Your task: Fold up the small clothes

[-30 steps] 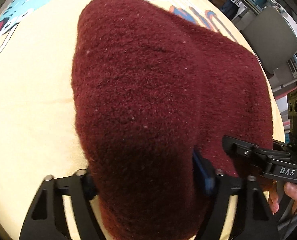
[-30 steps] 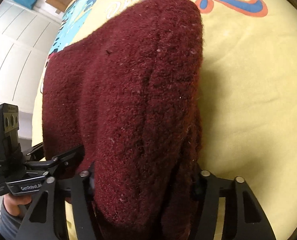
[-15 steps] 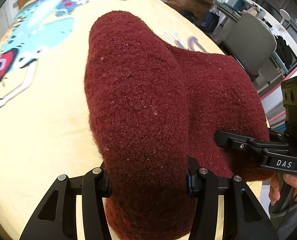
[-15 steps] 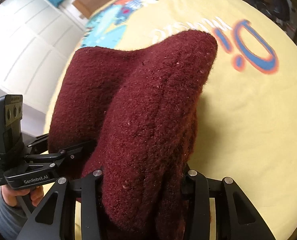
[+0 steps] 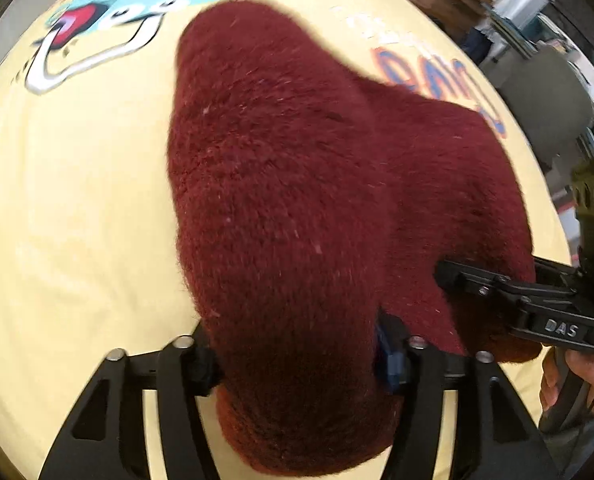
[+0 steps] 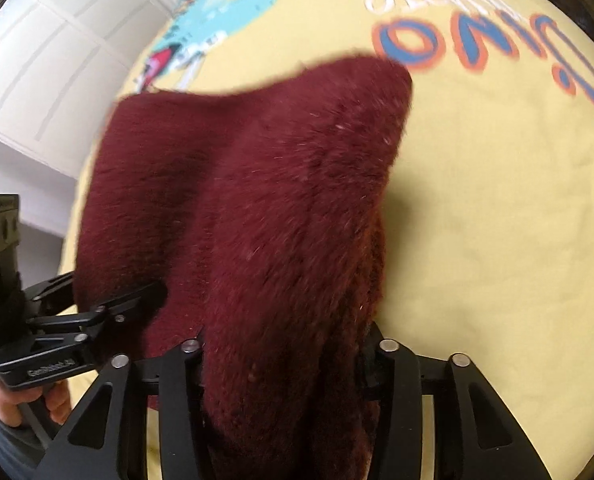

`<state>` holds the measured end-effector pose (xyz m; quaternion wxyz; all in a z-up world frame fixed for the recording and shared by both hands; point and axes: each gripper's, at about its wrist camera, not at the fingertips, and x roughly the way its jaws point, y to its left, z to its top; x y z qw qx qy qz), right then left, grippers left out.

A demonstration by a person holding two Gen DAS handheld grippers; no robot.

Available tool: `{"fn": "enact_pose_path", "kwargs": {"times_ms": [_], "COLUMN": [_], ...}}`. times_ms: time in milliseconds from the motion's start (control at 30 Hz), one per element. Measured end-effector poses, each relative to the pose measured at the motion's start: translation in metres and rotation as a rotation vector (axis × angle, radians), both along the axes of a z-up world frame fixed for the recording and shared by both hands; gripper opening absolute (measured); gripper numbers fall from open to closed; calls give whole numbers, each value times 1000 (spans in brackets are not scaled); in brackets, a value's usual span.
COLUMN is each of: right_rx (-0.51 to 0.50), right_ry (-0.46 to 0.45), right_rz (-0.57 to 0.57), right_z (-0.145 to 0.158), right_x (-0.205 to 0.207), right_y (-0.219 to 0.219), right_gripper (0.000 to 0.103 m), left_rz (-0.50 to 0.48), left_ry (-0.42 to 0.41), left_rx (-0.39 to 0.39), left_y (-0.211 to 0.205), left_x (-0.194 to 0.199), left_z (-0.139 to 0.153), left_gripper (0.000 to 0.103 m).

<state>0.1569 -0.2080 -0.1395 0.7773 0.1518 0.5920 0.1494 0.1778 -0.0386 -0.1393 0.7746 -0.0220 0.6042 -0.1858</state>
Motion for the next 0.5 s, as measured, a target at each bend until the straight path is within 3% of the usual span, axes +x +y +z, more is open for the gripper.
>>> {"fn": "enact_pose_path", "kwargs": {"times_ms": [133,333,500], "right_rx": [-28,-123,-156], "right_ry": [15,-36,-81], "right_rz": [-17,2,-1], "right_z": [-5,14,30], "right_x": [11,8,-3], "right_y": [-14,-17,-17], "right_gripper": [80,82,83], "left_rz": [63,65,51], "left_ry": [9,-48,-88], "left_rx": [3,94,146], "left_y": [7,1,18], "left_x": [0,1,-14], "left_z": [3,20,27], "left_gripper": [79,101,102]}}
